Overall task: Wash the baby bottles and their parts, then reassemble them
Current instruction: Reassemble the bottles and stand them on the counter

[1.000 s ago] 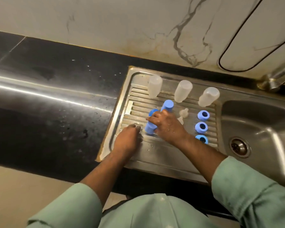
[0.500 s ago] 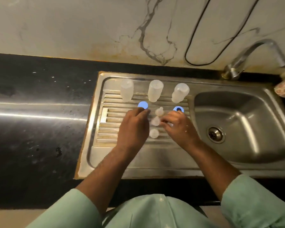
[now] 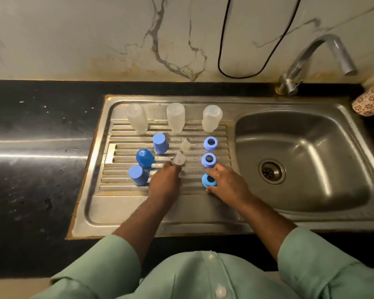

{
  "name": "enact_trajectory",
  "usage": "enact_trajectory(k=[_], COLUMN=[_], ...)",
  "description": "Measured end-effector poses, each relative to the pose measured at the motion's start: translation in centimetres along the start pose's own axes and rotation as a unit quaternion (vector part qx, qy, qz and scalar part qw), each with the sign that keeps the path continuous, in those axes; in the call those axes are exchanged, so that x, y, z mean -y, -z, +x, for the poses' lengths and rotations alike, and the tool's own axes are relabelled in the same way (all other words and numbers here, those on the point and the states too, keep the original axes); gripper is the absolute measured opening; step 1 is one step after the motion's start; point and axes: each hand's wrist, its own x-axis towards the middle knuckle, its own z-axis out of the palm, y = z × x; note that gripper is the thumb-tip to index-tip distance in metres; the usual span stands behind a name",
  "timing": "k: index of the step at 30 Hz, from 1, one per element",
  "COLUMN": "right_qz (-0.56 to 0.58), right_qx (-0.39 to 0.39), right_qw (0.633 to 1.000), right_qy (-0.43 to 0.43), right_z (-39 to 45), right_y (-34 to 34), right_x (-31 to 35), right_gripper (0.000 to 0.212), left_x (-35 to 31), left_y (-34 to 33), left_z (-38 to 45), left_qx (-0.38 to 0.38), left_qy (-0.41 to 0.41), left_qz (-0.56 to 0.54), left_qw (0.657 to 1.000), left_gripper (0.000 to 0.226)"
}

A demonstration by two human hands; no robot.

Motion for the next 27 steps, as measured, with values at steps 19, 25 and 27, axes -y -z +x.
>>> enact_trajectory(k=[19, 25, 27], right_qz=[0.113, 0.476, 0.468], right_qx=[-0.049, -0.116, -0.121], right_qw=[0.989, 0.872, 0.875], right_qy=[-0.076, 0.013, 0.028], right_z=[-1.6, -2.5, -2.6], right_y=[7.2, 6.1, 6.0], right_x=[-0.9, 3.3, 4.7], right_gripper=[0.047, 0.051, 0.05], left_x=[-3.6, -3.7, -3.4], left_y=[6.1, 6.5, 6.7], left_z=[-1.6, -4.0, -4.5], left_qx=[-0.051, -0.115, -0.14], left_qy=[0.04, 0.013, -0.045], left_qz=[-0.452, -0.616, -0.568], left_qw=[0.89, 0.779, 0.81], left_gripper=[0.014, 0.019, 0.019])
